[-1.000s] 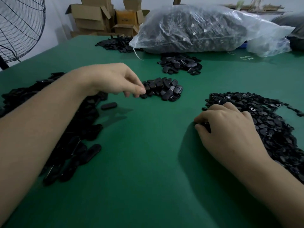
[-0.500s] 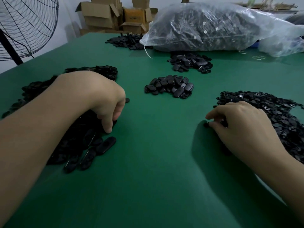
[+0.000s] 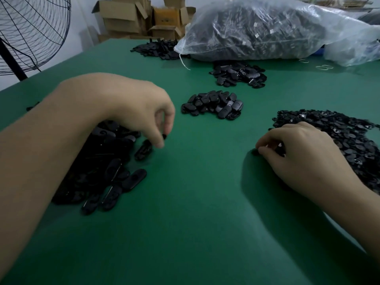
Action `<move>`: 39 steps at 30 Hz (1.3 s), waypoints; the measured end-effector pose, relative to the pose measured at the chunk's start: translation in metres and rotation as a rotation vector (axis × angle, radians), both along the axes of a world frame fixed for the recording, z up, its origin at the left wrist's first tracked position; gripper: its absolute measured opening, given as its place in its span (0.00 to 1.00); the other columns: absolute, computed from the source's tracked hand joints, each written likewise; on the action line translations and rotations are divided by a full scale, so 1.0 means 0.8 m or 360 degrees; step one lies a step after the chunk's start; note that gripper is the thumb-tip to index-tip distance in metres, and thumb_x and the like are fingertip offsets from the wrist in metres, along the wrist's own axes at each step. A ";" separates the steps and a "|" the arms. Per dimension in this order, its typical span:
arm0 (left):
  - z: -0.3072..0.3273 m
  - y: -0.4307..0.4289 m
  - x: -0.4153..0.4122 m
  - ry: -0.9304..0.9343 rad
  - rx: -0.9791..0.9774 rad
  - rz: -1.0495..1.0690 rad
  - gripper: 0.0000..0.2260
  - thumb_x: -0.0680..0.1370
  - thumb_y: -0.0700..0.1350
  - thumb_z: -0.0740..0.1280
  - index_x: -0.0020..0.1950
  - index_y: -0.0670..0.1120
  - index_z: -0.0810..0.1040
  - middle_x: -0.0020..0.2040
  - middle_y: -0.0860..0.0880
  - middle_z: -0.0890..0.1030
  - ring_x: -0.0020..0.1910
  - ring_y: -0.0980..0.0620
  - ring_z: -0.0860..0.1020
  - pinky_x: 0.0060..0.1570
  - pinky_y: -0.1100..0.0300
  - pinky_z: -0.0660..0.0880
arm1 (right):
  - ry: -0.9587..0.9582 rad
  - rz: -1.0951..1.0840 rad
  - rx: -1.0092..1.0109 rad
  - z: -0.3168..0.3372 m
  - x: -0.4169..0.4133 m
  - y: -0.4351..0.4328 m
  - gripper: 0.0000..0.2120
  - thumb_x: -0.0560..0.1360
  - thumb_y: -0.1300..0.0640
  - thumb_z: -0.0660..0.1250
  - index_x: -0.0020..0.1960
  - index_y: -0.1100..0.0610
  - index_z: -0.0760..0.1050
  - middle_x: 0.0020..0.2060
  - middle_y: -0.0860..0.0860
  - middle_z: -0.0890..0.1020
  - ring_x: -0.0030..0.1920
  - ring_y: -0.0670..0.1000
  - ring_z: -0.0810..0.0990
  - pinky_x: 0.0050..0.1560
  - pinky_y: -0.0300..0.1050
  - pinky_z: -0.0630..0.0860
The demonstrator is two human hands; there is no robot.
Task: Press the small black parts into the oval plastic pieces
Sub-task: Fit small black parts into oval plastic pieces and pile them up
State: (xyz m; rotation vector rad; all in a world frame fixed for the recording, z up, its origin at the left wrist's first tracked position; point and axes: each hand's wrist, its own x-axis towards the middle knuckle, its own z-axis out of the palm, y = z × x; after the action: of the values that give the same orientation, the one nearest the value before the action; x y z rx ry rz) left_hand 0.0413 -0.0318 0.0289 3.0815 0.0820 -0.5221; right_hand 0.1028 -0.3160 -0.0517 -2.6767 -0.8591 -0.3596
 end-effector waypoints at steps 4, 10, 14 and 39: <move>-0.016 -0.017 0.006 -0.0165 -0.0932 -0.0065 0.09 0.73 0.52 0.78 0.50 0.55 0.83 0.48 0.57 0.87 0.44 0.59 0.86 0.51 0.52 0.81 | 0.0029 0.0061 0.0006 0.004 -0.005 0.002 0.04 0.76 0.45 0.70 0.48 0.42 0.83 0.40 0.42 0.79 0.49 0.52 0.75 0.51 0.56 0.77; -0.076 -0.070 -0.001 -0.0087 -0.2423 0.0412 0.15 0.74 0.47 0.74 0.57 0.42 0.80 0.50 0.46 0.86 0.51 0.44 0.87 0.36 0.55 0.83 | 0.0046 0.0076 0.0042 0.001 -0.004 0.002 0.02 0.74 0.47 0.73 0.44 0.43 0.81 0.39 0.41 0.78 0.48 0.50 0.74 0.51 0.56 0.76; -0.104 -0.087 -0.021 -0.0152 -0.2684 0.0632 0.14 0.78 0.46 0.71 0.60 0.42 0.82 0.53 0.45 0.87 0.49 0.48 0.87 0.37 0.60 0.82 | 0.0023 0.0118 0.0296 -0.002 -0.005 0.004 0.04 0.74 0.51 0.74 0.43 0.45 0.80 0.37 0.39 0.80 0.44 0.45 0.76 0.46 0.48 0.74; -0.124 -0.097 -0.052 -0.0522 -0.2565 0.0418 0.15 0.81 0.34 0.66 0.65 0.46 0.82 0.54 0.46 0.87 0.54 0.50 0.86 0.48 0.63 0.82 | 0.1988 0.0394 0.1842 0.002 -0.029 0.022 0.09 0.66 0.57 0.73 0.46 0.55 0.85 0.49 0.59 0.87 0.36 0.47 0.83 0.37 0.35 0.79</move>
State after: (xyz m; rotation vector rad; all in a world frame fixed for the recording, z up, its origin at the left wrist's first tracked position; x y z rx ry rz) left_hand -0.0002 -0.1097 -0.0704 1.4932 0.0262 0.0291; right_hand 0.0796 -0.2983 -0.0503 -1.2370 -0.3250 0.6455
